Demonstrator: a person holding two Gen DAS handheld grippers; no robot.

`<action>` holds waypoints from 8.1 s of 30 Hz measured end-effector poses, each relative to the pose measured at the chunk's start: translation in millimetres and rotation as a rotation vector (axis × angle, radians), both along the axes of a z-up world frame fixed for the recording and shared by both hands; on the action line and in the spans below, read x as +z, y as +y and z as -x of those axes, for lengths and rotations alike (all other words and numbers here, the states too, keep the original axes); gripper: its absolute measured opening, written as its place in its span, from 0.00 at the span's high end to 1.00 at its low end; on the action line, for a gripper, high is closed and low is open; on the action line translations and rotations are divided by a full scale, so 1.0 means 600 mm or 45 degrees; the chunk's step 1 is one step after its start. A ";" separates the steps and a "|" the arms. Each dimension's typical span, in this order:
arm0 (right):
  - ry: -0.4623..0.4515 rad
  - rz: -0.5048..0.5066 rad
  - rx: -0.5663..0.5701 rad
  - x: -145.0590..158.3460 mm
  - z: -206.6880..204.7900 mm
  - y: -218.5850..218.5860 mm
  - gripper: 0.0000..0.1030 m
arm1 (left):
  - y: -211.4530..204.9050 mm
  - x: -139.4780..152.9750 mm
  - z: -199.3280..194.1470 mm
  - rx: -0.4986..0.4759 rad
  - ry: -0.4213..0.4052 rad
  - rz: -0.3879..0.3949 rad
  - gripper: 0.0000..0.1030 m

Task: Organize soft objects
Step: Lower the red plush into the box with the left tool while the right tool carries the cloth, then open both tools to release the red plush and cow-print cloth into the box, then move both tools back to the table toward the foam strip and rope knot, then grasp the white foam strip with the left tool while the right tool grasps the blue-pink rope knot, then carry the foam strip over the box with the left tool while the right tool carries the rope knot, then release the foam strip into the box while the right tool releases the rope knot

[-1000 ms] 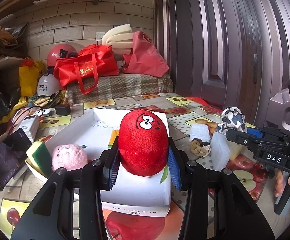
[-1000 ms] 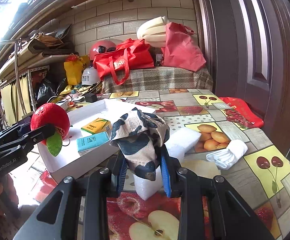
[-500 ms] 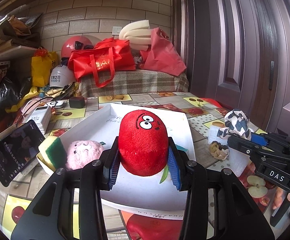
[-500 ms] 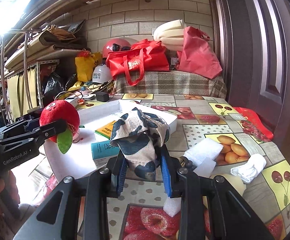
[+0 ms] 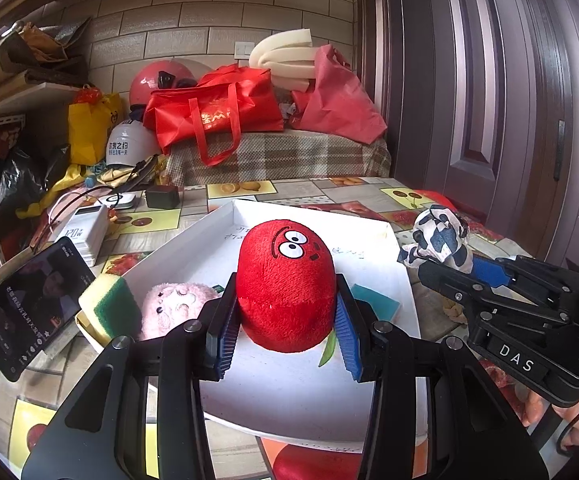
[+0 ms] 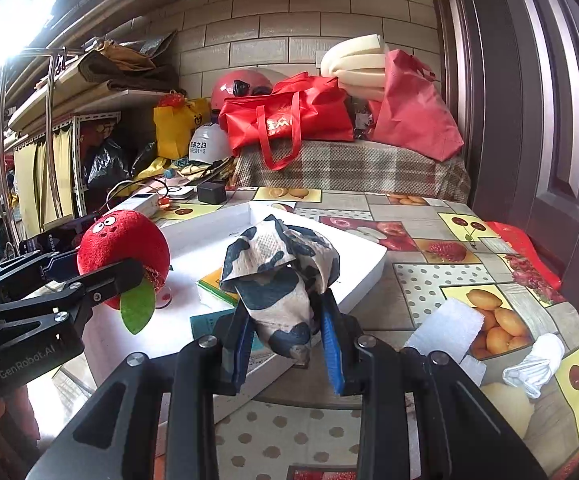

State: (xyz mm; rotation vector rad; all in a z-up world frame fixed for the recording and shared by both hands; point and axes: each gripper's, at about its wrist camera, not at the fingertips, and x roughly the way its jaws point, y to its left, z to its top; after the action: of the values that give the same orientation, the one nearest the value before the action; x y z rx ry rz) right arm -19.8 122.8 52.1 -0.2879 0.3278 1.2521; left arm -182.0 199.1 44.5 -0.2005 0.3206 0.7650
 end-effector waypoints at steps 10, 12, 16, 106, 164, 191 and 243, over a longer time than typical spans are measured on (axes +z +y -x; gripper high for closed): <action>-0.026 0.033 -0.010 0.000 -0.007 0.061 0.69 | 0.080 -0.001 0.007 0.159 -0.013 0.009 0.59; -0.031 0.036 -0.022 0.000 -0.013 0.075 0.69 | 0.089 0.000 0.000 0.183 0.001 -0.011 0.59; -0.017 0.056 -0.043 -0.002 -0.027 0.104 0.69 | 0.082 0.003 -0.021 0.165 0.034 -0.103 0.59; 0.229 0.333 -0.167 -0.052 -0.158 -0.291 0.01 | -0.154 -0.026 -0.228 -0.546 0.333 0.102 0.03; 0.047 -0.007 -0.107 0.002 -0.064 -0.151 0.75 | -0.130 0.011 -0.076 -0.245 0.037 -0.091 0.82; -0.040 -0.001 -0.046 0.002 -0.018 -0.077 0.74 | -0.076 0.010 -0.031 -0.079 0.008 -0.098 0.81; -0.158 0.125 -0.003 -0.008 -0.003 0.149 0.71 | 0.103 0.005 -0.014 0.295 0.021 -0.065 0.75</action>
State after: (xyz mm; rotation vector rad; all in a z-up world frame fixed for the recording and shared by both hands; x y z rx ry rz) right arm -18.2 212.1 47.2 -0.4475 0.2829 1.2114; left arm -173.3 261.0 47.3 -0.1856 0.2959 1.0030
